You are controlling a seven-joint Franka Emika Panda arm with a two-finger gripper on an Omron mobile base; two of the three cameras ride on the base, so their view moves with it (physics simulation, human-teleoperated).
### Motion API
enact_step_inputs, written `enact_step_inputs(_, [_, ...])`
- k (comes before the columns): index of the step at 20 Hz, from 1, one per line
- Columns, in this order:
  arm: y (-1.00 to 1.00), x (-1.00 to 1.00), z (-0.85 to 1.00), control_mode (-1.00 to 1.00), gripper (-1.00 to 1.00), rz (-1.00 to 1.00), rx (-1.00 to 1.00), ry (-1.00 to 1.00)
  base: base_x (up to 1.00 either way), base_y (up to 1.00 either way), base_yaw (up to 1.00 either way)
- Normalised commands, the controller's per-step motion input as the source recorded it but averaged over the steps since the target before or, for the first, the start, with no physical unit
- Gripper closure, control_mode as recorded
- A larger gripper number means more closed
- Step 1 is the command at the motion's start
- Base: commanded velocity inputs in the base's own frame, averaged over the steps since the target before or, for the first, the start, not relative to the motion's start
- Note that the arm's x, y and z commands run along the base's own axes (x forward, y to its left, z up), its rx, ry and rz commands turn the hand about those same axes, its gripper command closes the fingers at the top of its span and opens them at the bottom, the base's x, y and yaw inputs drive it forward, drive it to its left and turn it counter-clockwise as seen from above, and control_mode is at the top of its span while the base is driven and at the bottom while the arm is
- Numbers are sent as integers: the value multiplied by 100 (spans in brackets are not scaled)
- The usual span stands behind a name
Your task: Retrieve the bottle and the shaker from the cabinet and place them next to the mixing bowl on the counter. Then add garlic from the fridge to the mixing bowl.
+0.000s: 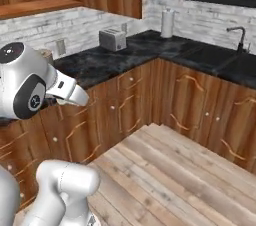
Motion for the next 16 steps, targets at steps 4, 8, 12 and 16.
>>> enact_step_inputs(4, [0,0,0,100,100,0,0,0,20,0,90])
enact_step_inputs(8, [0,0,0,100,100,0,0,0,38,-10,89])
enact_step_inputs(12, [0,0,0,100,100,0,0,0,55,-26,86])
enact_step_inputs(16, [0,0,0,100,100,0,0,0,46,-50,79])
